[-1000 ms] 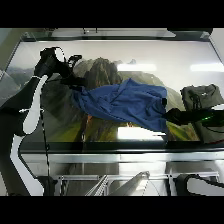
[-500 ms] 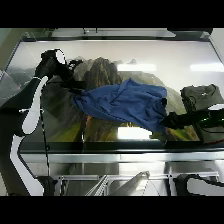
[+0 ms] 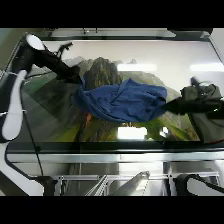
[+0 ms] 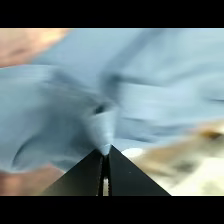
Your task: Fold the shirts.
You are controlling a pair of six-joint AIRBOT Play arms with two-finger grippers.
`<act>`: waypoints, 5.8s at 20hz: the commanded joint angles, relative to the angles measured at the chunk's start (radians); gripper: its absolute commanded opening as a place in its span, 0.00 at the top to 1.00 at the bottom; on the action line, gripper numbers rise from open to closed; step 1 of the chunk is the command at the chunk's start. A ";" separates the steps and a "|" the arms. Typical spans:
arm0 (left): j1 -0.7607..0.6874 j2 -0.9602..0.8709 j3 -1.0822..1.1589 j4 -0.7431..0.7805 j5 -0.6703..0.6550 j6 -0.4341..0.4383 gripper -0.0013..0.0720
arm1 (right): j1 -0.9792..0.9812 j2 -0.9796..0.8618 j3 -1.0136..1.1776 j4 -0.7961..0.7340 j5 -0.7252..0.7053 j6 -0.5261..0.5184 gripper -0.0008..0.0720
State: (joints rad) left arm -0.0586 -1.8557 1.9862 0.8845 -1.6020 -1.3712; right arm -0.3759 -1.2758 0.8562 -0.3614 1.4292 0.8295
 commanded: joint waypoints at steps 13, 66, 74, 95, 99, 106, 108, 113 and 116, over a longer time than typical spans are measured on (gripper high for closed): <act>1.005 0.912 -0.004 -0.984 0.216 0.241 0.95 | -0.501 0.711 0.719 0.475 -0.254 0.023 0.97; 0.424 0.017 -0.357 -0.204 0.315 0.238 0.51 | 0.043 -0.440 0.333 0.441 -0.415 -0.266 0.46; 0.532 0.253 -0.520 0.039 -0.003 0.009 0.51 | -0.146 -0.179 0.338 -0.057 -0.101 0.025 0.97; 0.458 0.523 -1.378 0.235 0.277 0.091 0.51 | -0.144 0.084 -0.068 -0.061 -0.100 -0.075 0.97; 0.458 0.479 -1.371 0.079 0.282 0.205 0.51 | -0.144 0.084 -0.068 -0.061 -0.100 -0.075 0.97; 0.458 0.388 -1.372 0.014 0.180 0.275 0.52 | -0.148 0.084 -0.068 -0.068 -0.100 -0.075 0.97; 0.458 0.360 -1.372 0.014 0.162 0.283 0.68 | -0.168 0.084 -0.068 -0.074 -0.100 -0.074 0.97; 0.458 0.349 -1.371 0.012 0.149 0.297 0.97 | -0.273 0.083 -0.068 -0.192 -0.112 0.046 0.64; 0.458 0.349 -1.371 0.013 0.182 0.296 0.97 | -0.360 0.069 -0.068 -0.446 -0.164 0.195 0.64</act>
State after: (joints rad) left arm 0.3985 -1.5032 0.6136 0.8997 -1.4376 -1.0790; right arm -0.6670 -1.1973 0.7883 -0.5976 1.3075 0.8932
